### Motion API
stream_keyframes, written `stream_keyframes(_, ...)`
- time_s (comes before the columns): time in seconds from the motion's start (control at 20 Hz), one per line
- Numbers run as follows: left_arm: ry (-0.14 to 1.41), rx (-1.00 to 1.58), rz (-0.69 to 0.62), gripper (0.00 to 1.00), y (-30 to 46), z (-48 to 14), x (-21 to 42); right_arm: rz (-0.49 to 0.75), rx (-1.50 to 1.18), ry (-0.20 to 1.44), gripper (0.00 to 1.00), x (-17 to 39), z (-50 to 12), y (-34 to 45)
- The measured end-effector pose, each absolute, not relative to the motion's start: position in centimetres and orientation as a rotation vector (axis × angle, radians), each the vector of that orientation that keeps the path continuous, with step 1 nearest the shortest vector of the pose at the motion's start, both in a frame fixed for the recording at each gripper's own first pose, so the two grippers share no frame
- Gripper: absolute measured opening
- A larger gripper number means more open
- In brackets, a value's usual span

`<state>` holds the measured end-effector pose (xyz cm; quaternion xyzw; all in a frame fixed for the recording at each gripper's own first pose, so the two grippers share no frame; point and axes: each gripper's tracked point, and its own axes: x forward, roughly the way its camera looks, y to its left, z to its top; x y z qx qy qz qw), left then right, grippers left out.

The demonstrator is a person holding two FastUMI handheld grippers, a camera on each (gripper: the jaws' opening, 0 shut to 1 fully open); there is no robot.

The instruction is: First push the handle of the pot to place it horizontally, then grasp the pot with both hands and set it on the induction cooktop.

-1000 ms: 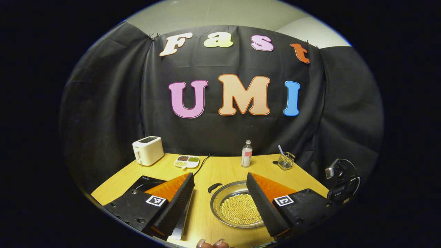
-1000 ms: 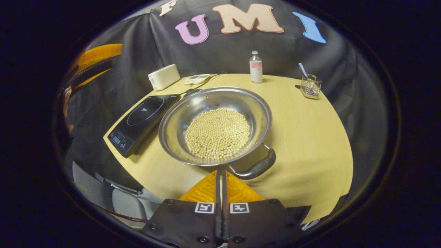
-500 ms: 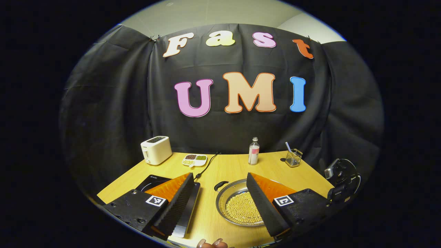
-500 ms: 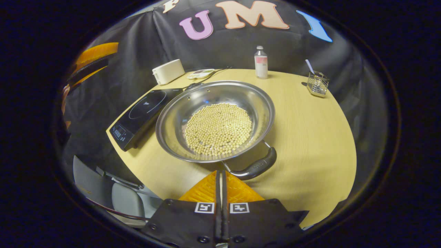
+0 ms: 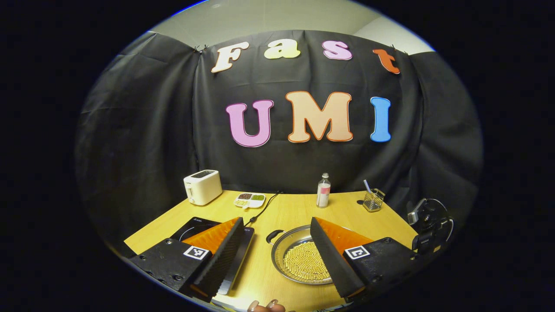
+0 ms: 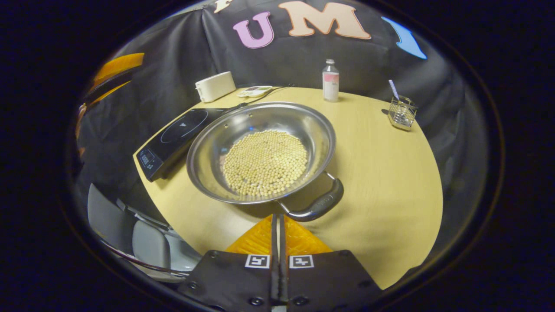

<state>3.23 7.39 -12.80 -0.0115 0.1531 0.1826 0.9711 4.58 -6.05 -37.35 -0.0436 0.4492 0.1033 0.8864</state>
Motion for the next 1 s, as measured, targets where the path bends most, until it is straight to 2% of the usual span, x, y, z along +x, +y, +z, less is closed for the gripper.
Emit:
stream_keyframes(0.25, 0.316, -0.018, 0.390, 0.98, 7.5, -12.9, 2.9, 0.201, -0.098, 0.926, 0.02, 5.9, -37.2, -7.9)
stream_keyframes(0.3, 0.318, -0.018, 0.394, 0.98, 7.5, -12.8, 2.8, 0.198, -0.102, 0.924, 0.00, 6.2, -37.2, -8.2)
stream_keyframes(1.0, 0.340, -0.023, 0.444, 0.98, 8.4, -13.1, 1.3, 0.187, -0.144, 0.898, 0.02, 9.6, -37.2, -10.5)
